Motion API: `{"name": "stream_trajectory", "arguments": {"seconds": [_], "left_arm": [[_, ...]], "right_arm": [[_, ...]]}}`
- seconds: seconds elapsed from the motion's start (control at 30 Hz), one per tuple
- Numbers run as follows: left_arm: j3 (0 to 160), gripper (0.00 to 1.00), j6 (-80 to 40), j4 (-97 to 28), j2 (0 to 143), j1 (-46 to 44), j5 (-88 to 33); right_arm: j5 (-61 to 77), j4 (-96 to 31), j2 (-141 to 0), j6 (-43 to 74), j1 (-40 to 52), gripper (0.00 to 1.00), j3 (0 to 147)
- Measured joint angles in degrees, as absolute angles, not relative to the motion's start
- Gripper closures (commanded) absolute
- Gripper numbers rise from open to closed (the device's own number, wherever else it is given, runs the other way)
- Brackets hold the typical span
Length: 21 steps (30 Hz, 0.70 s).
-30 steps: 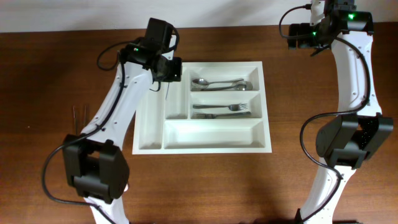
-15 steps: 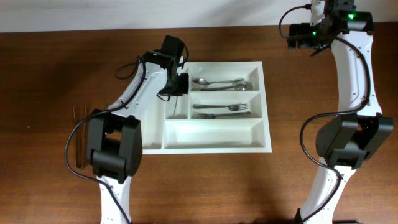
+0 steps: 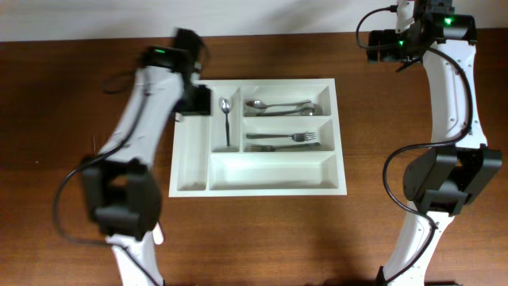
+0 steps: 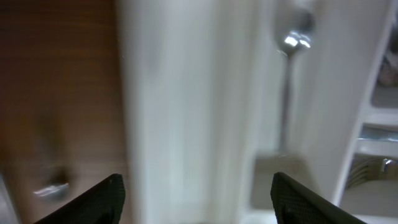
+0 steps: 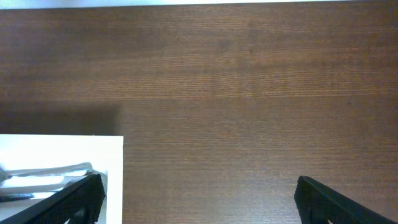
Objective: Pack container
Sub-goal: 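Place the small spoon in the tray's narrow left compartment, then lower the left gripper to the metal knife and grasp it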
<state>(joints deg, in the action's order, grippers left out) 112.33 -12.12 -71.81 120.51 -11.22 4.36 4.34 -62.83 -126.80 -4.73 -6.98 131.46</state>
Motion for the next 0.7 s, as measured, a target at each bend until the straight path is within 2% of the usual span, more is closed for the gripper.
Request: {"name": "stream_trajectory", "arguments": {"seconds": [0.23,0.7], "left_arm": [[114.1,0.20,-6.6,-75.1,111.0,-3.3,7.1],[103.5,0.21,-0.8,-74.2,111.1,6.1,8.0]], "right_arm": [[4.3,-62.8,-126.8,-4.7,-7.0,0.01,131.5],[4.3,-62.8,-126.8,-4.7,-7.0,0.01,131.5]]}}
